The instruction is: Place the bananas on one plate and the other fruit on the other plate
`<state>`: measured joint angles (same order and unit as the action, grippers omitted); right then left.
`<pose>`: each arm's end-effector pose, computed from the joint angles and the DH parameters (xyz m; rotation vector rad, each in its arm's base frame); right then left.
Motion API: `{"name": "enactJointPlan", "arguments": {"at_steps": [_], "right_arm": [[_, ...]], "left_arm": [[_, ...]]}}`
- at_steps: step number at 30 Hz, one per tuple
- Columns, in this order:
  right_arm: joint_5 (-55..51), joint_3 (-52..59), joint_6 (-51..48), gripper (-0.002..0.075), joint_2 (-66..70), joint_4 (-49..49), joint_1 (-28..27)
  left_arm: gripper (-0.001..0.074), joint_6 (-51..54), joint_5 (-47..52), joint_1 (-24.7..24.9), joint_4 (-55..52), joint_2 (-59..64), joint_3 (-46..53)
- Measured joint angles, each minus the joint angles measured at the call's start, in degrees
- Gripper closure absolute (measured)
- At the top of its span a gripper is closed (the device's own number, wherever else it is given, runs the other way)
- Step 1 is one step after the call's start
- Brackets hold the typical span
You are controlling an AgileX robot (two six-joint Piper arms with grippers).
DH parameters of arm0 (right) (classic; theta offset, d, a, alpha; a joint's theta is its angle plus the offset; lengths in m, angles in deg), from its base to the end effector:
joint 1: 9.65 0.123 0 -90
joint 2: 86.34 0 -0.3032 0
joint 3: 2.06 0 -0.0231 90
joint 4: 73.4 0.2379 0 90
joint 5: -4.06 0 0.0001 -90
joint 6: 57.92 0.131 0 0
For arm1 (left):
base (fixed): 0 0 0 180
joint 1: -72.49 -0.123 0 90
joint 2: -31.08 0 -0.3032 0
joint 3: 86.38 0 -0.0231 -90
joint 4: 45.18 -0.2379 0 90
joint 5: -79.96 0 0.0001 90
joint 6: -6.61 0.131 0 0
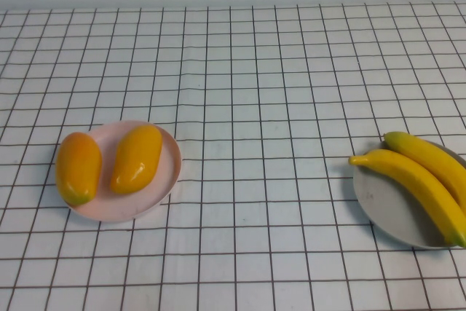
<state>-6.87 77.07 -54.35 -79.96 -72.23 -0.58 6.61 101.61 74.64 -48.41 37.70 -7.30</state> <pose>0.0633 0.0106 0.1836 -0.0669 1.6852 0.1841 0.0594 0.0005 0.1597 0.0699 1.8718 0.0297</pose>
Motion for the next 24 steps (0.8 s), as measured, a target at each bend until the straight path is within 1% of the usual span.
{"name": "enactJointPlan", "arguments": {"at_steps": [5, 9, 12, 17, 24], "right_arm": [[-4.0, 0.0, 0.9, 0.0741, 0.0, 0.0, -7.4], [-7.9, 0.1, 1.3, 0.0741, 0.0, 0.0, -10.5], [-8.4, 0.2, 2.2, 0.0741, 0.0, 0.3, -11.3], [-8.6, 0.2, 2.2, 0.0741, 0.0, 2.7, -11.3], [-8.6, 0.2, 2.2, 0.0741, 0.0, 3.0, -11.3]], "left_arm": [[0.0739, 0.0, 0.0, 0.0, 0.0, 0.0, 0.0], [0.0739, 0.0, 0.0, 0.0, 0.0, 0.0, 0.0], [0.0739, 0.0, 0.0, 0.0, 0.0, 0.0, 0.0], [0.0739, 0.0, 0.0, 0.0, 0.0, 0.0, 0.0], [0.0739, 0.0, 0.0, 0.0, 0.0, 0.0, 0.0]]}}
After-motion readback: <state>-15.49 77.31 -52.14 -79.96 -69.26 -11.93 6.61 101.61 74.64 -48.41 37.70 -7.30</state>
